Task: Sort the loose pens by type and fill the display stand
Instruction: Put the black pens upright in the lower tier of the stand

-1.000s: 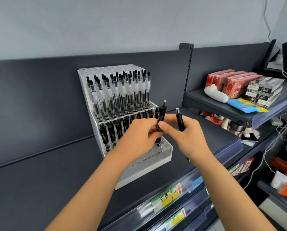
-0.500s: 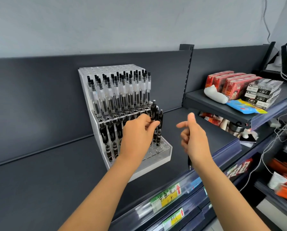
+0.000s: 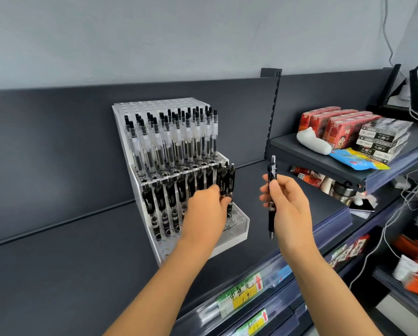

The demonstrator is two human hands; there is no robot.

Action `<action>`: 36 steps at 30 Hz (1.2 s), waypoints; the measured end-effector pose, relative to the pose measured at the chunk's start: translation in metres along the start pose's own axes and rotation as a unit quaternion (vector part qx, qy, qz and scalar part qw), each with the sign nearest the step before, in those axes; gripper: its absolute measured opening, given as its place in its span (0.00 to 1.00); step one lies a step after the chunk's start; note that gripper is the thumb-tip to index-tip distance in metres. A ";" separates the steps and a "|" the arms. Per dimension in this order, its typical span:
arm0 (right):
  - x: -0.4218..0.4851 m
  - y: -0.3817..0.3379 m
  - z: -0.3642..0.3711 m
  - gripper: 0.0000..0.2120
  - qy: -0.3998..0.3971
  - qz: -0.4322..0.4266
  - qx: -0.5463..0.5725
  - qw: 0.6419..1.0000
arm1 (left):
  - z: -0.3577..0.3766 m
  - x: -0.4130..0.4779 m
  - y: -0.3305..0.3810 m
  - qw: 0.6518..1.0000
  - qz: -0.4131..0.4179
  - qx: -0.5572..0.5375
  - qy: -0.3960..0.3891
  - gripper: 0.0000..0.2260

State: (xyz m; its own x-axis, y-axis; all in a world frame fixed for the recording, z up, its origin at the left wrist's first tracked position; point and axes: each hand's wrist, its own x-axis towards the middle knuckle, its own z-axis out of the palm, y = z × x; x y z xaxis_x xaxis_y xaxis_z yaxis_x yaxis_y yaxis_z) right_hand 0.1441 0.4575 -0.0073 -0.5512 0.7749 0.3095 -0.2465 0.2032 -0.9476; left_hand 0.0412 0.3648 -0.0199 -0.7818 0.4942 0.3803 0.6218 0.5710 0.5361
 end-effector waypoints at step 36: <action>-0.013 0.005 0.010 0.16 -0.100 -0.162 -0.350 0.917 | -0.006 -0.009 -0.022 0.996 0.011 -0.075 0.044 0.15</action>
State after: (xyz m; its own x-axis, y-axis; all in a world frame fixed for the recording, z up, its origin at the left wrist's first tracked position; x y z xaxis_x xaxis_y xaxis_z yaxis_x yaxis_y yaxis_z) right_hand 0.1420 0.4427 -0.0151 -0.6919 0.4955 0.5251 0.1103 0.7913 -0.6013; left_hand 0.0343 0.3438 -0.0305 -0.7735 0.4424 0.4538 0.6295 0.4533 0.6311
